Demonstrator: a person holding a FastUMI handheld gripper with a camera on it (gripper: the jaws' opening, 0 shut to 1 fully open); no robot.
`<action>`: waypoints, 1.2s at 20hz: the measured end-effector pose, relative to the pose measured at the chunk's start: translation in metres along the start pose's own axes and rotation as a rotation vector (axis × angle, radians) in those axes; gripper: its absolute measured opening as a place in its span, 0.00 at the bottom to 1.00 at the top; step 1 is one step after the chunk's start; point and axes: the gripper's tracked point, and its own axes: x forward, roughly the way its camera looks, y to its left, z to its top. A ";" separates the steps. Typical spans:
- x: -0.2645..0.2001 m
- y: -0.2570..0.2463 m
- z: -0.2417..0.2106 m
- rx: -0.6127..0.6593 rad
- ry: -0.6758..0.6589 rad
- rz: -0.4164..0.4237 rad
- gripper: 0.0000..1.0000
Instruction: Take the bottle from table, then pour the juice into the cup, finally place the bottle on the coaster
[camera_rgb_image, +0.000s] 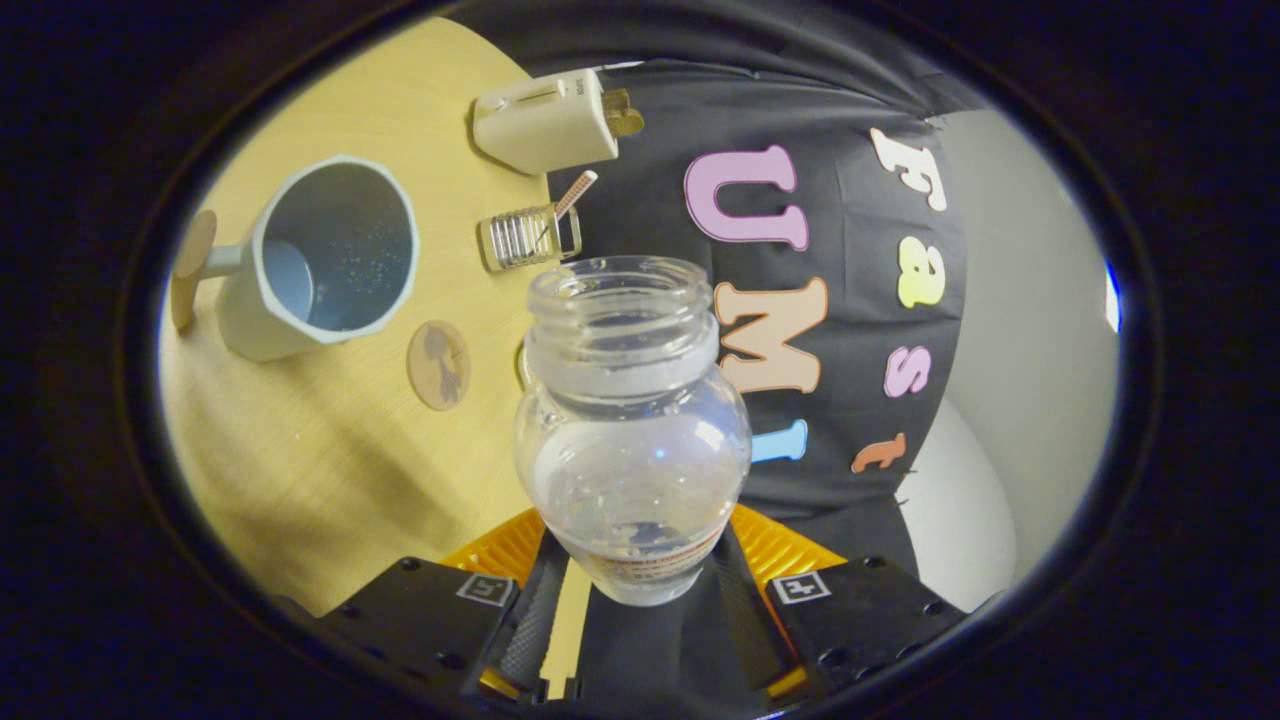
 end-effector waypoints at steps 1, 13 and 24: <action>0.003 -0.005 0.003 -0.022 -0.009 -0.015 0.78; 0.011 -0.016 0.015 -0.142 -0.065 -0.055 0.78; 0.009 -0.030 0.029 -0.230 -0.121 -0.083 0.78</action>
